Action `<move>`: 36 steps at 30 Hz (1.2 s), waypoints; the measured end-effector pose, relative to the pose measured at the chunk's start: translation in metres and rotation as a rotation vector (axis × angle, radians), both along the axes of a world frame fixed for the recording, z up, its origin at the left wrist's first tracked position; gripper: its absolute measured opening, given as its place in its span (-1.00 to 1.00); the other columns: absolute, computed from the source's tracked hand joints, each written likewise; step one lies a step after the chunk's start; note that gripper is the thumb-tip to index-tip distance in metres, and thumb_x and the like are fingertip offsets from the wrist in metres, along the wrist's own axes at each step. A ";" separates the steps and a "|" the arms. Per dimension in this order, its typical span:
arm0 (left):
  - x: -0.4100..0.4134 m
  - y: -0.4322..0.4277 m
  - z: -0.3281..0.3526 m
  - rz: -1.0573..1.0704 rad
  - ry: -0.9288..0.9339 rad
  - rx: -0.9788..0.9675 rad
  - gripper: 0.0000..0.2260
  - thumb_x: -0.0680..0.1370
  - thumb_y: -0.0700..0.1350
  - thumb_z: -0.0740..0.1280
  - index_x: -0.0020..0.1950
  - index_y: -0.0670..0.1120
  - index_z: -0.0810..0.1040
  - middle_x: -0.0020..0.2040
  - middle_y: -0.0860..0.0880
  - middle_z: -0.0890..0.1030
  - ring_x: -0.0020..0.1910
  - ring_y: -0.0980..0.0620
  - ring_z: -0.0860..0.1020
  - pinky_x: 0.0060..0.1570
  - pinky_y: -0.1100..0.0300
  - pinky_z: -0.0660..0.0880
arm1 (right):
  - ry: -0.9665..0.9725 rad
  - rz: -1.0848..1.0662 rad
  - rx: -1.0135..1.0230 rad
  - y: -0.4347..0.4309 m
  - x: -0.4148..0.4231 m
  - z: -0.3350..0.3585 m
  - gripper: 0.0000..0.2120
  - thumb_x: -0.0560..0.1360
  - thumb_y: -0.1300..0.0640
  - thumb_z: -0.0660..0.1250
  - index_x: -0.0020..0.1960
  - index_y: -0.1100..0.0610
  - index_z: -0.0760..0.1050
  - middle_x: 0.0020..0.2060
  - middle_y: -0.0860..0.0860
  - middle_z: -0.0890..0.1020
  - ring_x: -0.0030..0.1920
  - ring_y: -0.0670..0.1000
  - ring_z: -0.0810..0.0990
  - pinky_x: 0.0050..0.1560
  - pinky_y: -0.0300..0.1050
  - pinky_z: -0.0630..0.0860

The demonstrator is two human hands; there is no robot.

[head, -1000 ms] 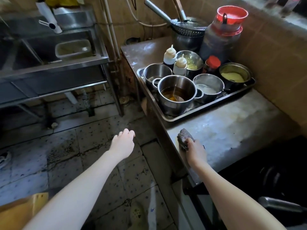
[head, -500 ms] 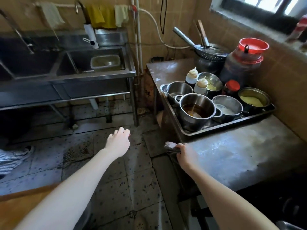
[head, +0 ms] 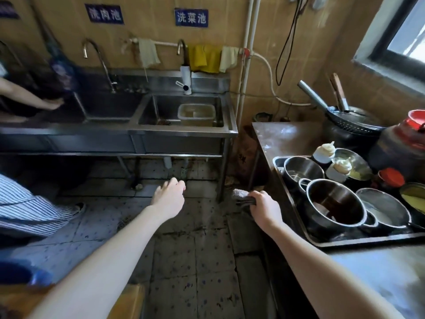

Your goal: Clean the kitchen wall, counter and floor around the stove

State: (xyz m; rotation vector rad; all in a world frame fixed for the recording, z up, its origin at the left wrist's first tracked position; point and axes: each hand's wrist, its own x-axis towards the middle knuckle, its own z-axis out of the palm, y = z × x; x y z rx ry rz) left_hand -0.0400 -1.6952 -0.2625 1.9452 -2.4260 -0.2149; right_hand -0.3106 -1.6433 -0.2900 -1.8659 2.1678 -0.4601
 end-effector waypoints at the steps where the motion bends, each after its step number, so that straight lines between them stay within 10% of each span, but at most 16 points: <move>1: 0.005 -0.007 0.002 0.013 -0.008 -0.006 -0.78 0.59 -0.17 0.13 0.21 -0.05 0.41 0.20 -0.09 0.42 0.19 -0.11 0.42 0.16 0.02 0.33 | 0.003 0.016 0.000 -0.011 0.004 0.002 -0.69 0.45 0.22 0.26 0.15 0.00 0.53 -0.05 0.03 0.55 -0.02 0.16 0.58 -0.02 -0.05 0.46; 36: 0.044 -0.368 -0.001 0.114 -0.046 -0.015 -0.75 0.58 -0.21 0.15 0.24 -0.08 0.42 0.22 -0.11 0.45 0.18 -0.12 0.46 0.21 -0.04 0.36 | -0.038 0.106 -0.019 -0.429 0.060 0.009 -0.70 0.47 0.27 0.22 0.12 0.04 0.56 0.05 0.06 0.60 0.05 0.16 0.57 0.01 0.03 0.53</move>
